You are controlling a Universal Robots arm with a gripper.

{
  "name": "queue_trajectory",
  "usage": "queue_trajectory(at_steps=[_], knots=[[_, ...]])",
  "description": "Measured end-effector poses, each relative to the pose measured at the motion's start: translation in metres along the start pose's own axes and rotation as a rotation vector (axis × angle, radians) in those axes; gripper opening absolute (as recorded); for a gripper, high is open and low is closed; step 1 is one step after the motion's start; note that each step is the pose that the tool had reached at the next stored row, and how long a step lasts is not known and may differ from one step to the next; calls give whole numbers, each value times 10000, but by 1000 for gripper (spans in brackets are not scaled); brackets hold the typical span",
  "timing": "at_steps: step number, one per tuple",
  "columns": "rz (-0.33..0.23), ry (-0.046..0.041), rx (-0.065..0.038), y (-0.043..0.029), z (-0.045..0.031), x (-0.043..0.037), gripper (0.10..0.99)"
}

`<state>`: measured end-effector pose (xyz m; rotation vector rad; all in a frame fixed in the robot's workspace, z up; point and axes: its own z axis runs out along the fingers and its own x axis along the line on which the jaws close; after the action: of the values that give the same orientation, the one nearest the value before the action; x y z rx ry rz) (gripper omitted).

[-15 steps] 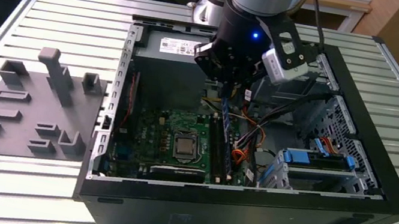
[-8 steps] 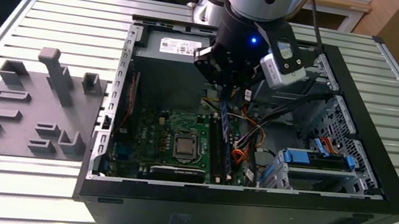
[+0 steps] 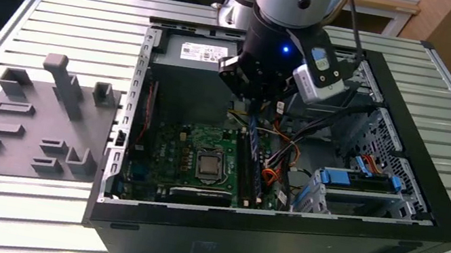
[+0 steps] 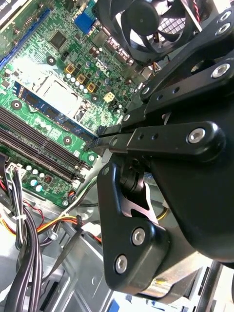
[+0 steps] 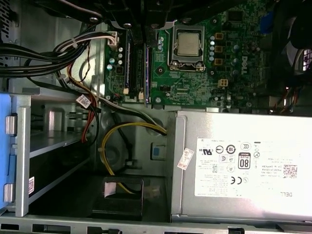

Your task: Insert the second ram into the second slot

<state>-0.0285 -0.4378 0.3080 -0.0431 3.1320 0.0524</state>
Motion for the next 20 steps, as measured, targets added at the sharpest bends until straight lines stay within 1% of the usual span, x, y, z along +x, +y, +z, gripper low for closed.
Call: queue_trajectory(at_steps=[20], knots=[[-1, 1, 2, -7, 71, 1, 133]])
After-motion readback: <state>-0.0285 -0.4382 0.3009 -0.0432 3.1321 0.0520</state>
